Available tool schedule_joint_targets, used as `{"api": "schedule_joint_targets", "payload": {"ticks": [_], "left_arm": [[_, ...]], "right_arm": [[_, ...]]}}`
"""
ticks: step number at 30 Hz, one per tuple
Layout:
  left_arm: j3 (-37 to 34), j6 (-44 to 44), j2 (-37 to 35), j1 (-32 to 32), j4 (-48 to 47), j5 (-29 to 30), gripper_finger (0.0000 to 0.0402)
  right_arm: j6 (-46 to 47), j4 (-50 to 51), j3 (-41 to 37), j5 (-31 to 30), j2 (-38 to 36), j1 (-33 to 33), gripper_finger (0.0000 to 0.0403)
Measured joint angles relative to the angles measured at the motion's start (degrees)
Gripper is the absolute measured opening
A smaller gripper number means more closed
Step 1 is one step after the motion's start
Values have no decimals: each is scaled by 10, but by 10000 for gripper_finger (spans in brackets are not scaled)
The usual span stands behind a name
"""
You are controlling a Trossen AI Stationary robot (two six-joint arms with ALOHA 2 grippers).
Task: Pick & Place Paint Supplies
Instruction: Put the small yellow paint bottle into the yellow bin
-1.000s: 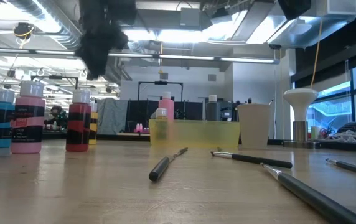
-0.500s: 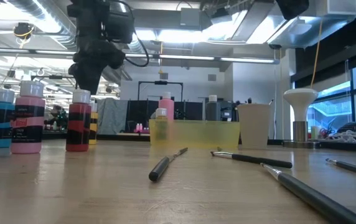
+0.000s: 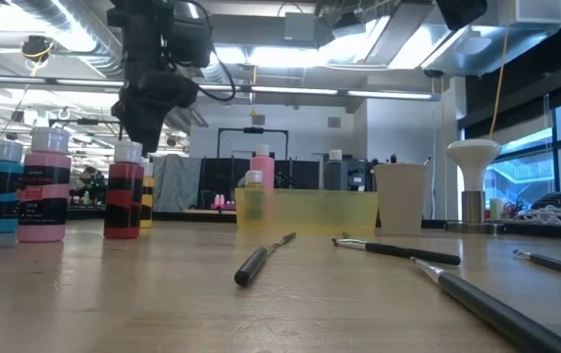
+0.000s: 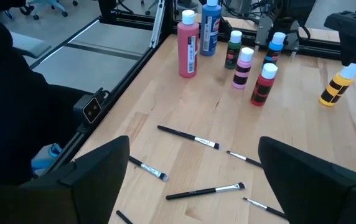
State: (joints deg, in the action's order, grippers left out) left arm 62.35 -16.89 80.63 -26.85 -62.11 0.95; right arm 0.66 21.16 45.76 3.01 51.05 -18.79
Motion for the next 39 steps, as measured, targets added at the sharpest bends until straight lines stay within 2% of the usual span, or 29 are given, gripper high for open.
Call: {"api": "schedule_joint_targets", "payload": {"ticks": [10, 20, 39], "left_arm": [[0, 15, 0, 0, 25, -35, 182], [0, 48, -1, 2, 30, -5, 198], [0, 29, -1, 2, 40, 30, 288]], "right_arm": [[2, 0, 0, 2, 0, 0, 359], [4, 3, 0, 2, 0, 0, 359], [4, 10, 0, 2, 0, 0, 360]]}}
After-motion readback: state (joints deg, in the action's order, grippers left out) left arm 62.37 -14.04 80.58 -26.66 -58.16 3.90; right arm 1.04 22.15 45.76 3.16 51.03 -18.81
